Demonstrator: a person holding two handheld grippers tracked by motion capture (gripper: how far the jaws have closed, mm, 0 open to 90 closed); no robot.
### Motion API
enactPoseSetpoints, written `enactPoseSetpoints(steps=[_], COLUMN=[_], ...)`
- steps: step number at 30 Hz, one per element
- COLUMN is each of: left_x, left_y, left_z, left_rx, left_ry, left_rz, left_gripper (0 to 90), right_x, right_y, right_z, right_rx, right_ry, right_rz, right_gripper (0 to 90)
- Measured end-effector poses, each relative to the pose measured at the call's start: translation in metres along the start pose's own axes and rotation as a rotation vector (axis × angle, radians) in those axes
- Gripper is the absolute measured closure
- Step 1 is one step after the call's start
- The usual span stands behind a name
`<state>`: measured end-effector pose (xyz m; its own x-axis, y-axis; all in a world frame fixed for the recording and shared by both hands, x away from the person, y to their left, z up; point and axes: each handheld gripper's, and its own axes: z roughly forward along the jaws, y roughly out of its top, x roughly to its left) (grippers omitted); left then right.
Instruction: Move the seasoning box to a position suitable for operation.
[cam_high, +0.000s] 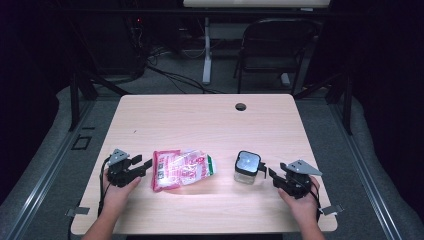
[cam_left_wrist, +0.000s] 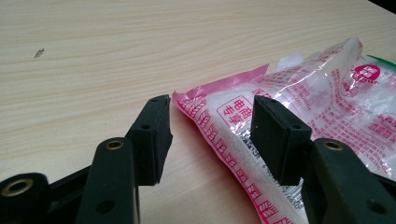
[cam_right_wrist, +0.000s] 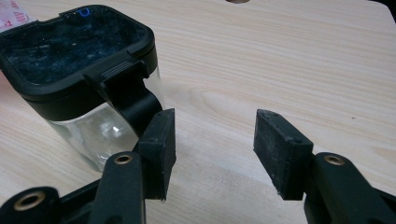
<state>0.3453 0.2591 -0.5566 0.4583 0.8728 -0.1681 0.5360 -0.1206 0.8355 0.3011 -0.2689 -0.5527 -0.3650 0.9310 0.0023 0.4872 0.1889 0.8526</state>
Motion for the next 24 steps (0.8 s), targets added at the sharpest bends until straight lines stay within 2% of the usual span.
enactPoseSetpoints(steps=[2, 5, 8, 12, 14, 17, 22, 24], left_x=[-0.001, -0.005, -0.009, -0.013, -0.014, -0.014, -0.015, -0.017], left_y=[0.0, 0.001, 0.002, 0.004, 0.004, 0.004, 0.004, 0.003], left_z=[0.002, 0.003, 0.004, 0.004, 0.005, 0.005, 0.003, 0.0], left_rx=[-0.016, -0.008, 0.004, -0.009, -0.025, -0.005, -0.003, -0.017], left_ry=[-0.002, -0.002, -0.015, -0.02, -0.023, -0.027, -0.034, -0.038], left_rz=[0.003, 0.021, 0.039, 0.045, 0.044, 0.047, 0.054, 0.057], left_gripper=[47.9, 48.0, 48.0, 48.0, 47.9, 48.0, 48.3, 48.5], right_x=[0.0, 0.0, 0.001, 0.004, 0.006, 0.007, 0.007, 0.009], right_y=[0.0, -0.001, -0.001, -0.003, -0.004, -0.003, -0.002, 0.0], right_z=[0.0, -0.002, -0.004, -0.004, -0.004, -0.004, -0.005, -0.01], right_rx=[-0.004, -0.027, -0.045, -0.013, -0.006, 0.007, 0.008, 0.011], right_ry=[0.003, 0.009, 0.03, 0.053, 0.043, 0.036, 0.044, 0.052], right_rz=[0.007, 0.041, 0.048, 0.043, 0.032, 0.046, 0.067, 0.073], right_gripper=[48.4, 45.5, 45.6, 47.3, 48.4, 48.5, 53.2, 56.7])
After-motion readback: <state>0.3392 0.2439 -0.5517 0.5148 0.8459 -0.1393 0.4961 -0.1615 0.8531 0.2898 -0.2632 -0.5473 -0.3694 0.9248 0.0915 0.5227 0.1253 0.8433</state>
